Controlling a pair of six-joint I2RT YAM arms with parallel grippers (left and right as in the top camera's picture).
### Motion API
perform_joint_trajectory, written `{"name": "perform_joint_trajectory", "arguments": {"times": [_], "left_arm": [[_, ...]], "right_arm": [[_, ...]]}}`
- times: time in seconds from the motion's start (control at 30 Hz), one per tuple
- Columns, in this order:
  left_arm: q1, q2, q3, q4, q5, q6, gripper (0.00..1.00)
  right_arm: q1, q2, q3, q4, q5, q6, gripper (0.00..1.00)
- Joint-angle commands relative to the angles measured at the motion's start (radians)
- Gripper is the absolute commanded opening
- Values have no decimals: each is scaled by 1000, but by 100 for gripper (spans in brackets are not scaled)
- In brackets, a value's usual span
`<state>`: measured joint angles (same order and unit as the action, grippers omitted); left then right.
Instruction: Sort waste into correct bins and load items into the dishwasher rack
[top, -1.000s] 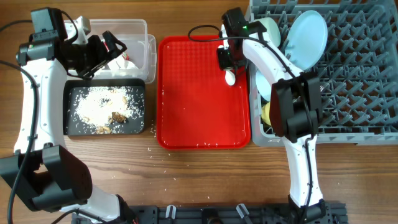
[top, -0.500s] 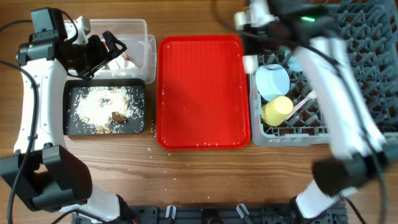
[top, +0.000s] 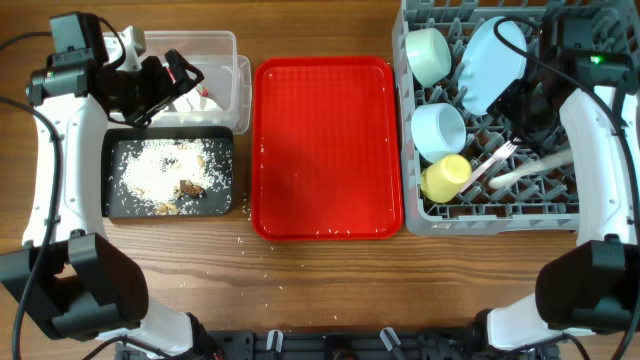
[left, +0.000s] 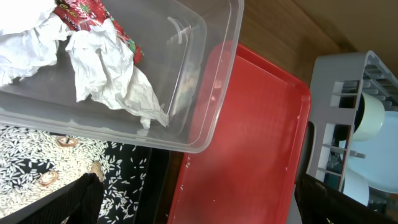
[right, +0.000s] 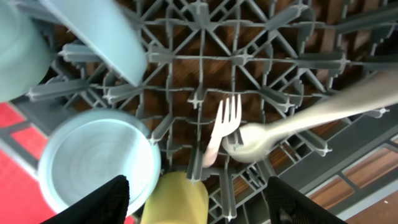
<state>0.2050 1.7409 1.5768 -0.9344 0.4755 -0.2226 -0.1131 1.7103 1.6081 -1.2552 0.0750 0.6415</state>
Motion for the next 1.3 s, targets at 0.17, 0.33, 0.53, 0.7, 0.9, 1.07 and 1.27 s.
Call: {"name": "perform_joint_trajectory", "arguments": {"times": [0.17, 0.33, 0.53, 0.7, 0.9, 1.07, 1.27], "left_arm": [[4, -5, 7, 2, 1, 6, 100], [4, -5, 7, 2, 1, 6, 100], [4, -5, 7, 2, 1, 6, 100], [4, -5, 7, 2, 1, 6, 100], [4, -5, 7, 2, 1, 6, 100], [4, -5, 7, 2, 1, 6, 100], [4, -5, 7, 3, 1, 6, 100]], "right_arm": [[32, -435, 92, -80, -416, -364, 100], [32, -635, 92, -150, -231, -322, 100], [51, -908, -287, 329, -142, -451, 100], [91, -1309, -1085, 1024, -283, -443, 100], [221, -1643, -1516, 1191, -125, -429, 100], [240, -1707, -1600, 1250, -120, -431, 100], [240, -1707, -1603, 1259, -120, -430, 100]]}}
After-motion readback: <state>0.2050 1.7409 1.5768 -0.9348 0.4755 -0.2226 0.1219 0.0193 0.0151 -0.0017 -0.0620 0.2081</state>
